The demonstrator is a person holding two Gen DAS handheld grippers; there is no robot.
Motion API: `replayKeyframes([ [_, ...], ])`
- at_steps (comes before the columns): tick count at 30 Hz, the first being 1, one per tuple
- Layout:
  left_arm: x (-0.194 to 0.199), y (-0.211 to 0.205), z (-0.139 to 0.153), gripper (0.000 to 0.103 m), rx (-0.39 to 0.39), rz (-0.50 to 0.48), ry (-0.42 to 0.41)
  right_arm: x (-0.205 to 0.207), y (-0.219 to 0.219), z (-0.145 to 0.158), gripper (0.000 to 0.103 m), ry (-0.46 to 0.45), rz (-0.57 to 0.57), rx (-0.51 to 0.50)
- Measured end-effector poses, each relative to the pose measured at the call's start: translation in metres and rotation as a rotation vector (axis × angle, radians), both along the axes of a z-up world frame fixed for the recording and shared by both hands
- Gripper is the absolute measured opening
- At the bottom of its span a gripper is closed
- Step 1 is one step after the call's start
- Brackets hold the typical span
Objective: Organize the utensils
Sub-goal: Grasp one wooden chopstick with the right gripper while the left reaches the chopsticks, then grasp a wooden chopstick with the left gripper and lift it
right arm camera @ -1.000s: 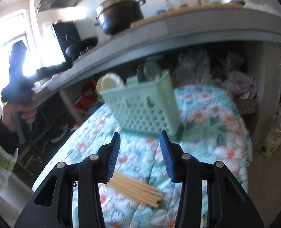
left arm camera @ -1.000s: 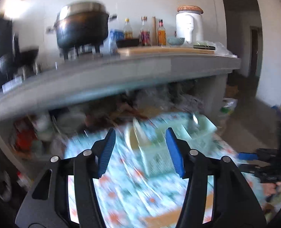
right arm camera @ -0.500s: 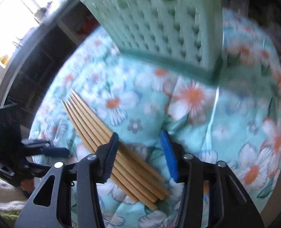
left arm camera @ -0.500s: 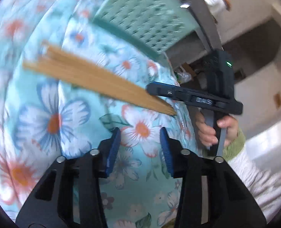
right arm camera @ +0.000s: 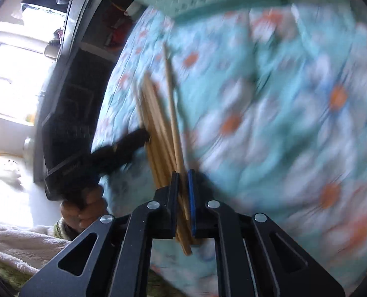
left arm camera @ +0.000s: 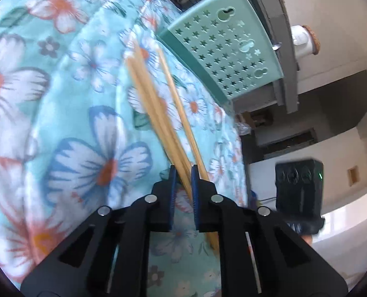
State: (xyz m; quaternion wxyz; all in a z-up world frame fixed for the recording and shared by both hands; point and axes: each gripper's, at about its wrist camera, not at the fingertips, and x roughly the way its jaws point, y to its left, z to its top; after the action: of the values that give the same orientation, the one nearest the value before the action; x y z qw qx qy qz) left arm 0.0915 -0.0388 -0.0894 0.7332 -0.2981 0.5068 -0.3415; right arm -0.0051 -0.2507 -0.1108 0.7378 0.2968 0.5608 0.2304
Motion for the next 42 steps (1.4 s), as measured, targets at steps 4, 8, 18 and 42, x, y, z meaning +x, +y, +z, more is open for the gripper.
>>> replayKeyframes([
  [4, -0.001, 0.015, 0.003, 0.009, 0.032, 0.02, 0.008, -0.008, 0.007, 0.004, 0.007, -0.03, -0.03, -0.028],
  [8, -0.002, 0.031, 0.007, 0.01, 0.07, 0.018, 0.024, -0.014, 0.004, 0.018, 0.009, -0.078, -0.04, -0.183],
  [18, 0.001, 0.04, 0.018, 0.016, 0.247, -0.019, 0.015, -0.014, -0.011, 0.049, 0.027, -0.234, -0.079, -0.534],
  [42, 0.002, 0.054, 0.019, 0.014, 0.247, -0.139, 0.093, -0.013, 0.0, 0.034, 0.007, -0.21, 0.019, -0.444],
])
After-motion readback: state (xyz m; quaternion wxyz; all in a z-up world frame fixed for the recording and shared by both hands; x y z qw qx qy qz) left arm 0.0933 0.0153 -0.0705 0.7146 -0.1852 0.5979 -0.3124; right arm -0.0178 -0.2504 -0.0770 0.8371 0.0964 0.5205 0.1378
